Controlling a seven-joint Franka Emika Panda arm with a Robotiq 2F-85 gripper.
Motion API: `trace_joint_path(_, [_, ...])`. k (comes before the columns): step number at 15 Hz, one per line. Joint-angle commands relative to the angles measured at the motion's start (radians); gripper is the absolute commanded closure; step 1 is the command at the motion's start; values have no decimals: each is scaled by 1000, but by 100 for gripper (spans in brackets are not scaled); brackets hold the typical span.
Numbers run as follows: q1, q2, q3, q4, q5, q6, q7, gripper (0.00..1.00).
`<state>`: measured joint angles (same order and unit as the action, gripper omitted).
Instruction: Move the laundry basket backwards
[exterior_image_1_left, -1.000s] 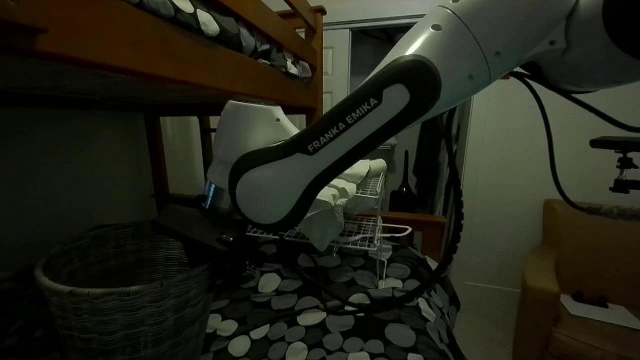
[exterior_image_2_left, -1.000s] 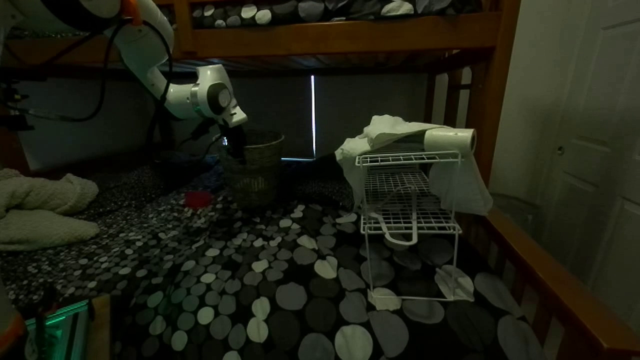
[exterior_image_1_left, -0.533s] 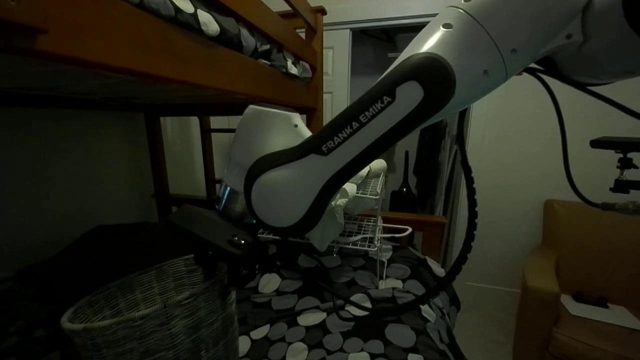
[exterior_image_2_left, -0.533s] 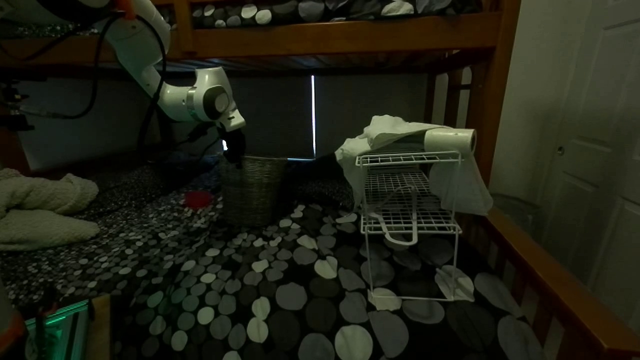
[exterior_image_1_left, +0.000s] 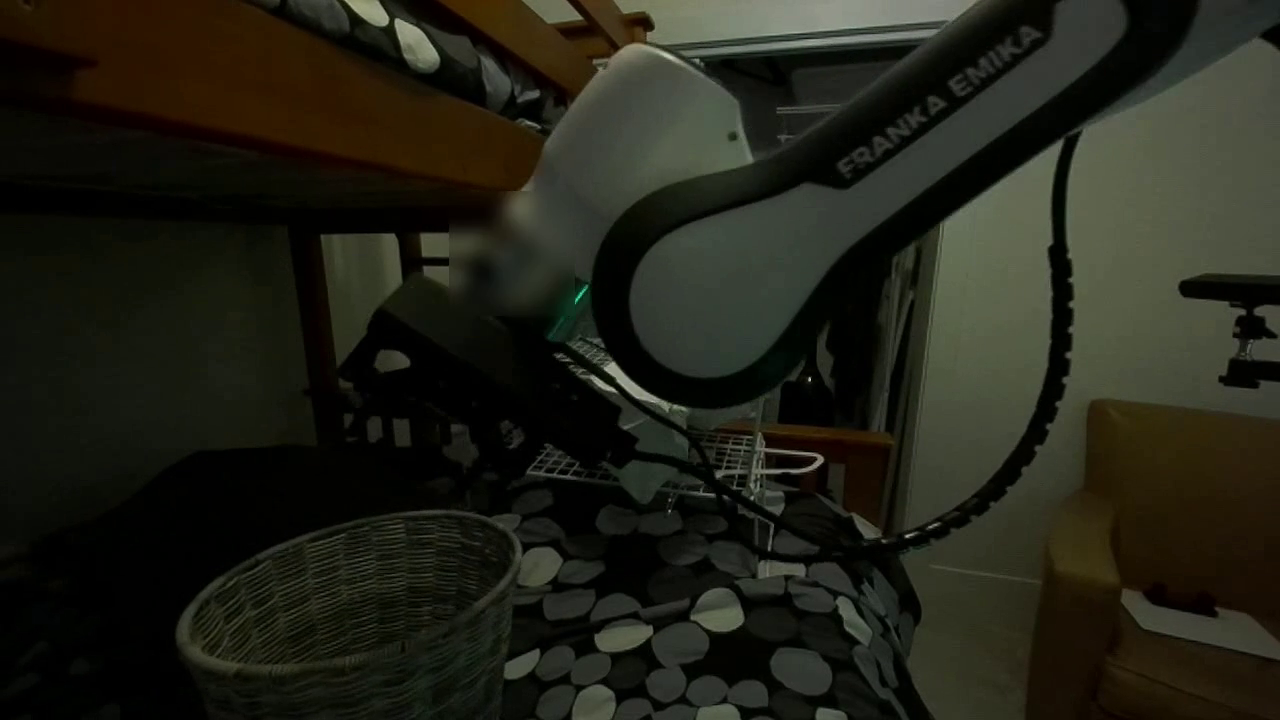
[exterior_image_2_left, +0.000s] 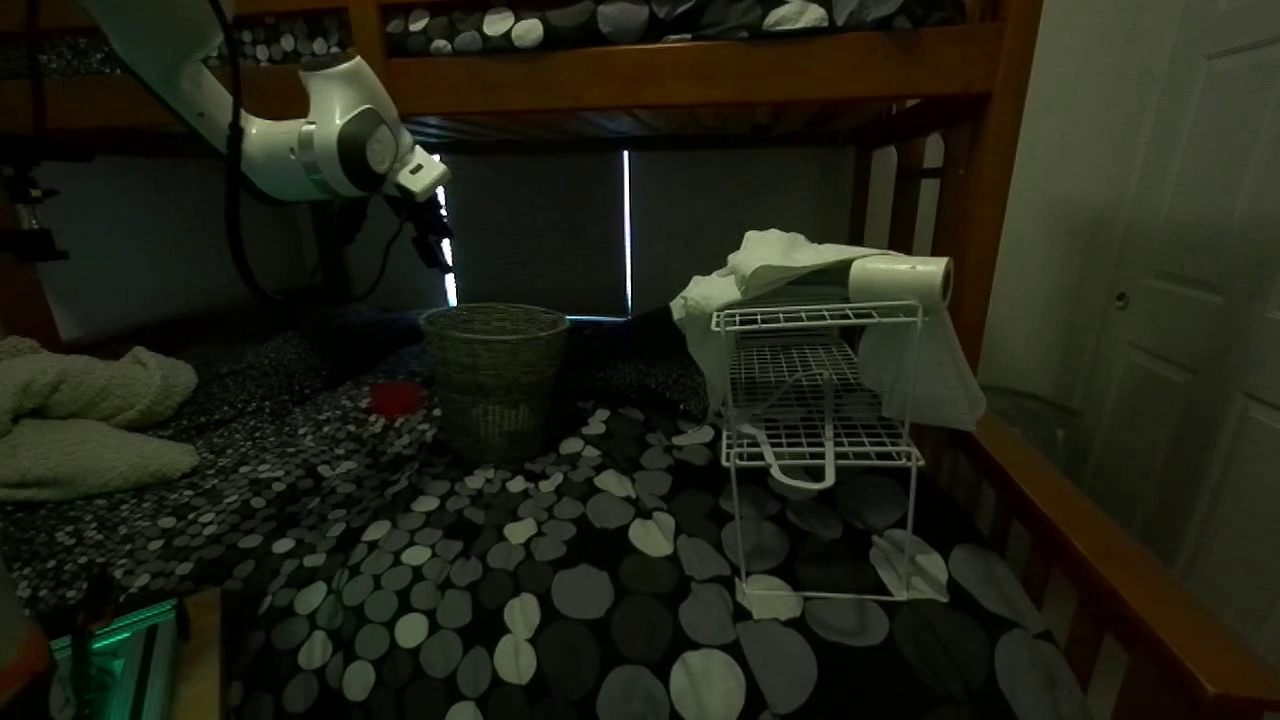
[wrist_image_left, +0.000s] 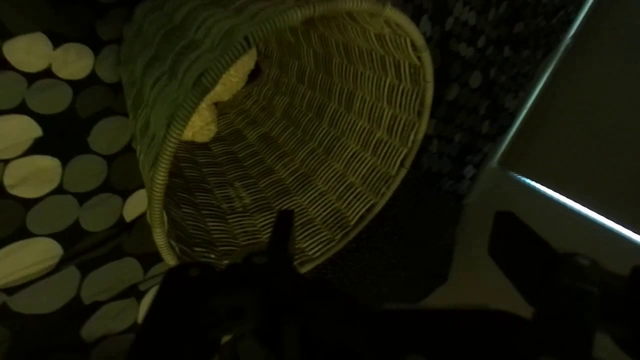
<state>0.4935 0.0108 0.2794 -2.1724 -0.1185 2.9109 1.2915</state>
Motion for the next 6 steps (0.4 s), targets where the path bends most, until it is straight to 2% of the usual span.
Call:
trace_joint_path(1, [2,-196,11,-252,28,216,-125,0])
trace_joint_path(3, [25,-289,-1,-367,15,344,-176,0])
trace_joint_path(4, [-18,-336,48,-425,92,423,-258,0])
trace_joint_path(5, [-9,-209,52,-283,130,339,-260,0])
trace_joint_path(6, [-5,-238,54,-318,156,363,-283,0])
